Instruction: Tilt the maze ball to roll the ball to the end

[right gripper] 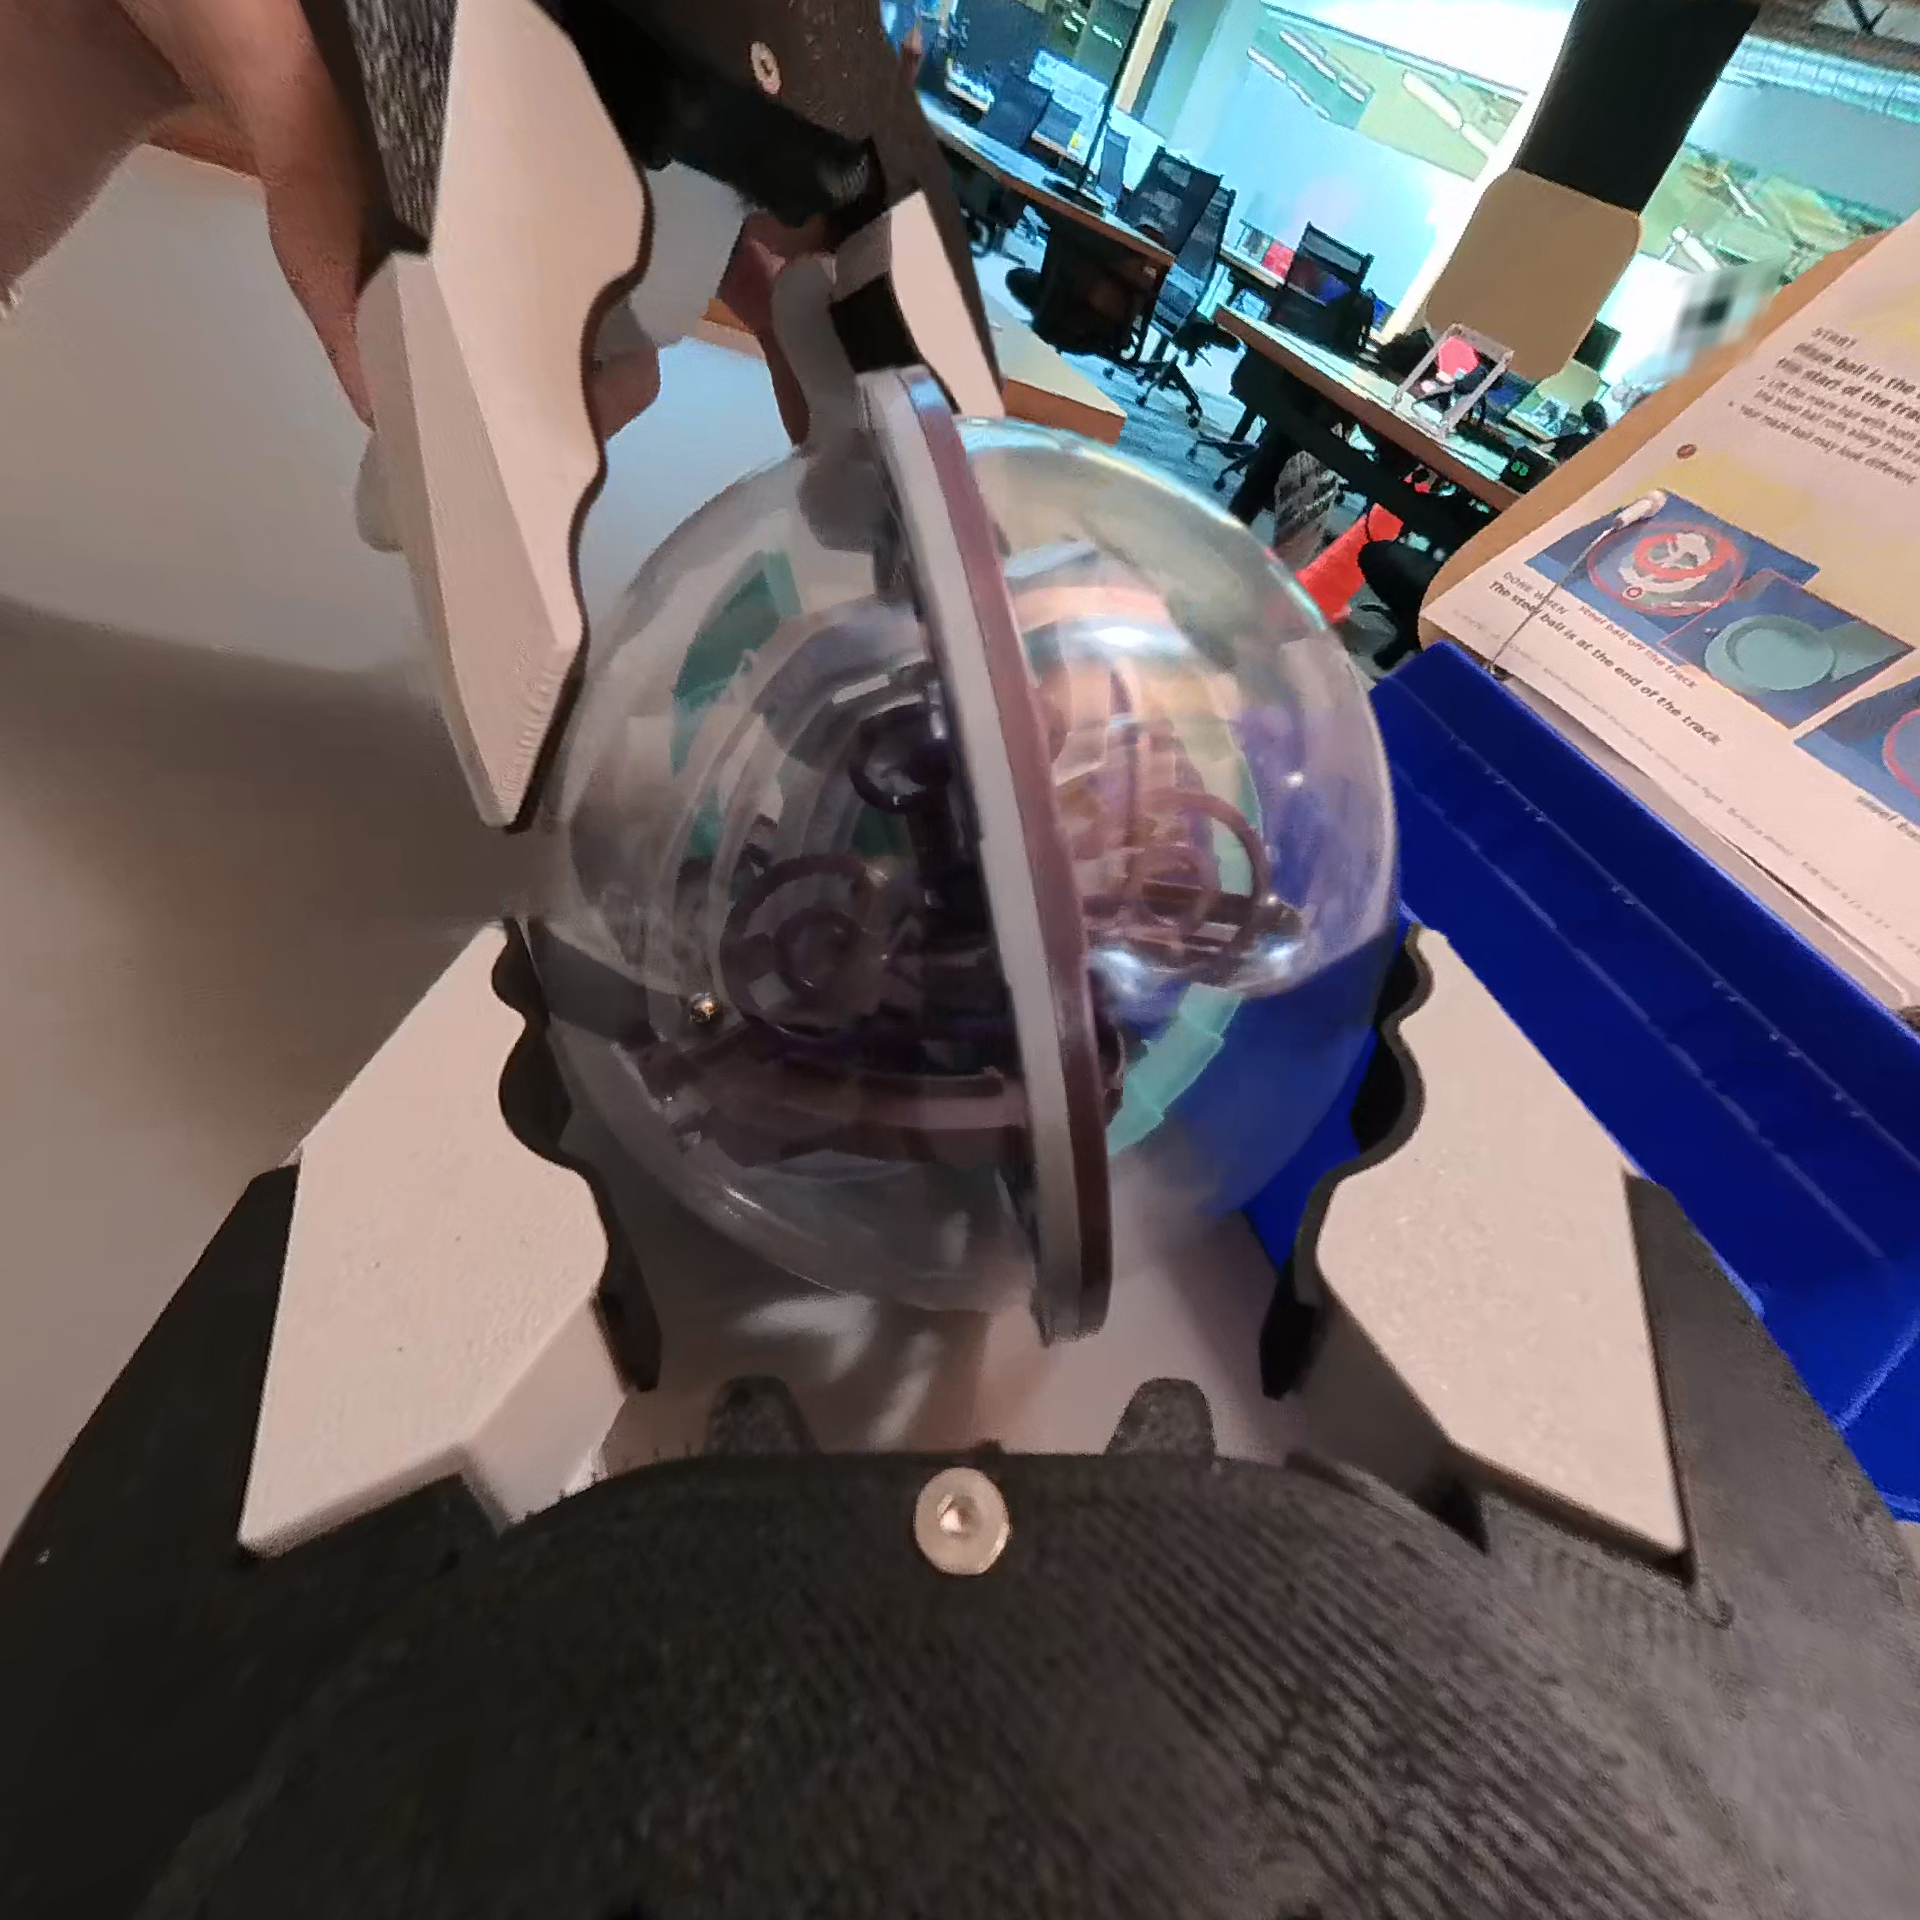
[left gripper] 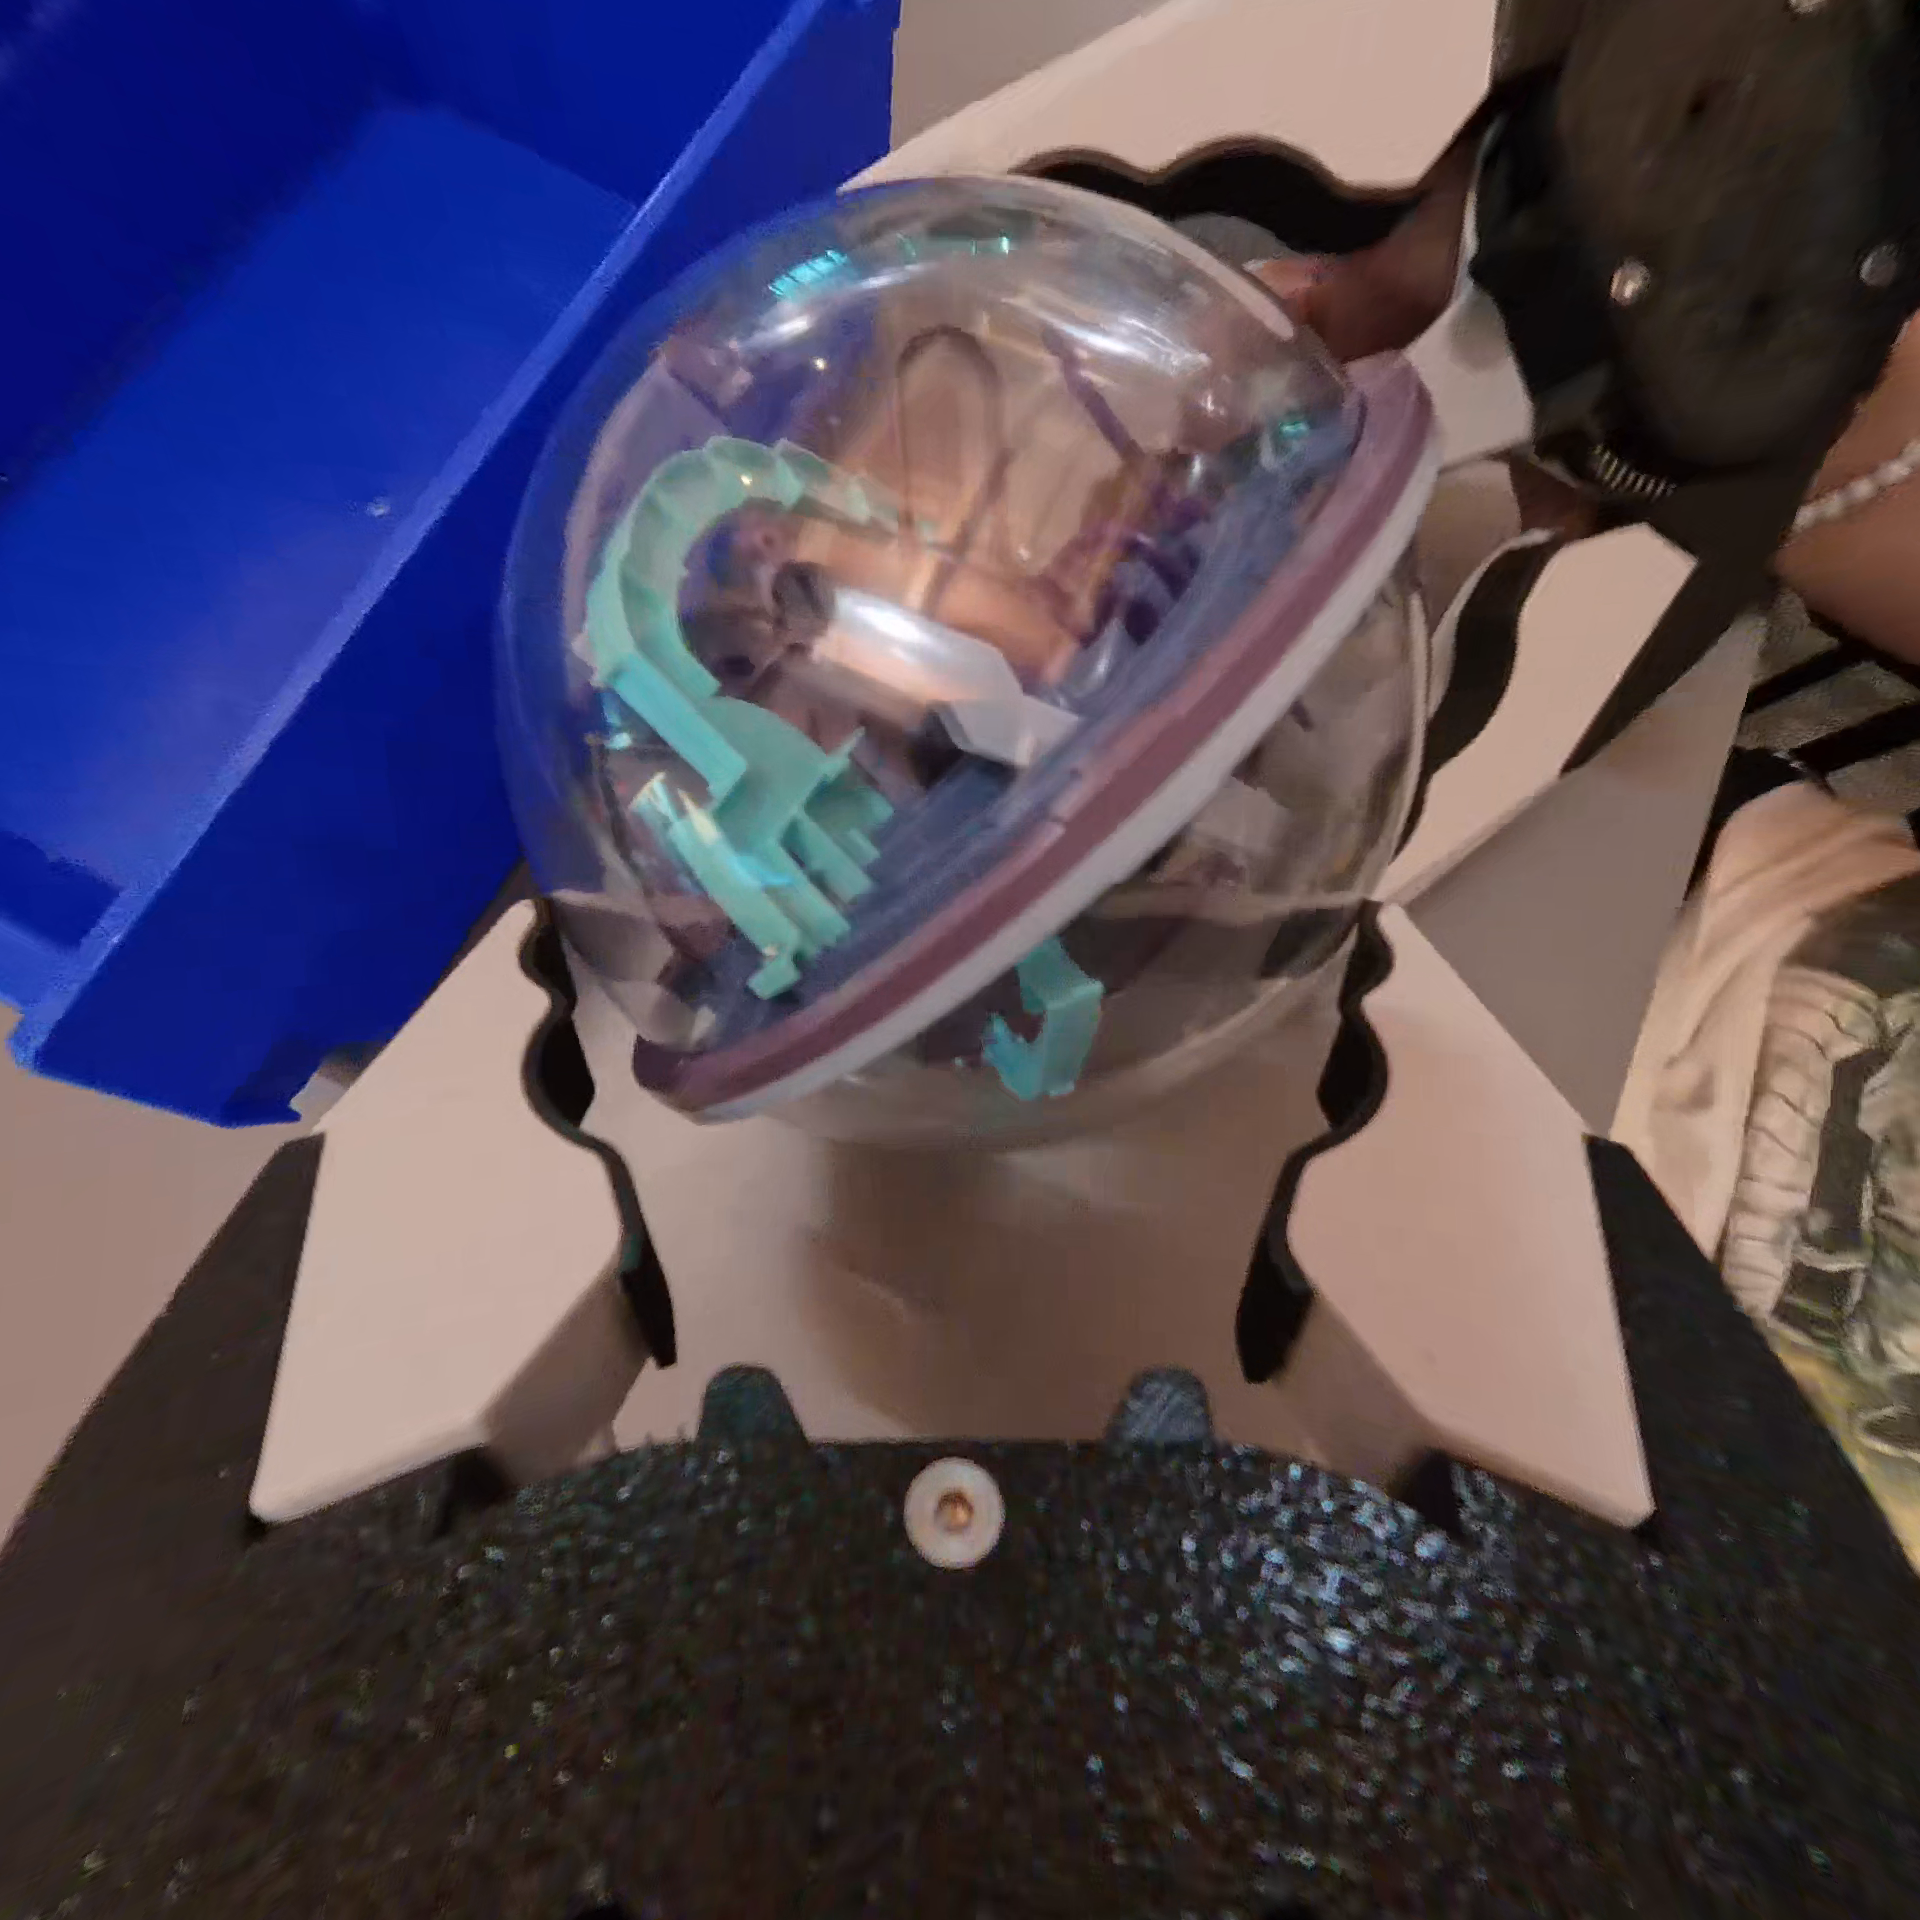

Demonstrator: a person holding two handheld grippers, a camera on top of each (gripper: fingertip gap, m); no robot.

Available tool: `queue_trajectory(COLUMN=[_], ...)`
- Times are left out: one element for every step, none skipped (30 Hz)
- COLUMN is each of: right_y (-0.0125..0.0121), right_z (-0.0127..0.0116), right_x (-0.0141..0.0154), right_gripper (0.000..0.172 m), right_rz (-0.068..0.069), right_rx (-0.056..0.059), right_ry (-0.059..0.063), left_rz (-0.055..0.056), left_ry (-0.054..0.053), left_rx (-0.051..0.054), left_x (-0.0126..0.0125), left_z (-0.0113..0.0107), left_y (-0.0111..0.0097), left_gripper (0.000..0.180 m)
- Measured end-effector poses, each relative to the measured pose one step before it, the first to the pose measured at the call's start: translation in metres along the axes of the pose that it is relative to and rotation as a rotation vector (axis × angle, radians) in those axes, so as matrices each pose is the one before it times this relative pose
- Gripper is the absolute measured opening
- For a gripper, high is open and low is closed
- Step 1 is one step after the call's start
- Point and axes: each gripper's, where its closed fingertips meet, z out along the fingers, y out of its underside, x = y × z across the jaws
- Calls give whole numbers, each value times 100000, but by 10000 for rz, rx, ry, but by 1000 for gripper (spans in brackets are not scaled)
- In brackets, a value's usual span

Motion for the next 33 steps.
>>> queue_trajectory(right_y=[148,134,70,-67,-204,-295,-295,-236,-37,195,318,373,396,396,297,34,-89,-5,125,257,245,80,-85,-130,-69,-70,-114,-135,-184,-255,-175,-22,40], right_z=[20,-55,-77,-80,-57,-9,-1,-2,-40,-75,-127,-148,-156,-99,-31,32,99,186,244,266,264,219,138,96,80,60,28,20,-20,-75,-68,-58,-49], right_x=[-31,-33,-41,-87,-134,-67,34,-13,-85,-174,-212,-167,-38,162,276,248,88,48,-74,-197,76,329,-30,-68,-58,-47,-23,-9,-29,-13,-21,-31,-25], right_gripper=[152,151,148,146,145,145,145,145,146,146,146,146,143,139,135,133,135,137,140,146,148,145,146,147,147,147,147,147,147,146,146,145,145], right_rz=[-167,-103,40,190,315,379,362,255,58,-163,-328,-434,-524,-588,-578,-546,-341,-45,151,185,61,-18,62,115,162,240,372,498,559,489,293,97,40], right_rx=[-129,-160,-117,7,116,179,173,110,-22,-185,-269,-301,-289,-244,-120,102,221,227,186,50,-45,-72,-71,-79,-122,-116,-96,-108,-66,7,2,-51,-78], right_ry=[14,-31,-65,-97,-142,-107,-33,-43,-65,-92,-99,-79,-14,101,194,209,75,6,-71,-104,135,348,102,97,123,102,45,2,-56,-82,-47,5,31], left_rz=[-90,-69,-133,-196,-188,-84,12,9,20,40,63,55,31,23,-9,-61,-39,27,46,20,-51,-101,-82,-126,-171,-233,-246,-226,-155,-40,37,53,56], left_ry=[95,119,120,107,95,29,15,26,21,28,42,76,111,109,84,53,40,45,66,72,75,69,52,37,16,14,30,40,41,28,10,-2,-9], left_rx=[61,105,202,221,199,130,70,38,-9,15,37,57,55,53,38,28,27,45,73,103,116,115,37,14,72,141,162,204,186,89,16,-7,-12], left_x=[-10,-64,-99,-123,-90,-121,-84,-10,-7,16,31,43,45,40,8,-22,-31,-25,0,-31,-81,-88,-58,-29,-34,-63,-56,-71,-49,-10,9,35,55], left_z=[-2,-119,-214,-251,-232,-129,-8,12,-25,-60,-87,-106,-86,-47,13,53,78,62,35,19,18,6,-48,-47,-45,-44,-58,-36,-21,-4,16,10,30], left_y=[-123,-102,-253,-315,-298,-170,-44,-10,23,1,-17,-1,20,25,21,4,-37,-27,-41,-56,-98,-114,-27,-43,-178,-307,-322,-354,-290,-128,-17,6,0], left_gripper=[141,141,140,139,139,139,139,139,139,139,139,139,139,139,139,139,139,139,139,139,139,139,139,139,139,139,139,139,139,139,139,139,139])
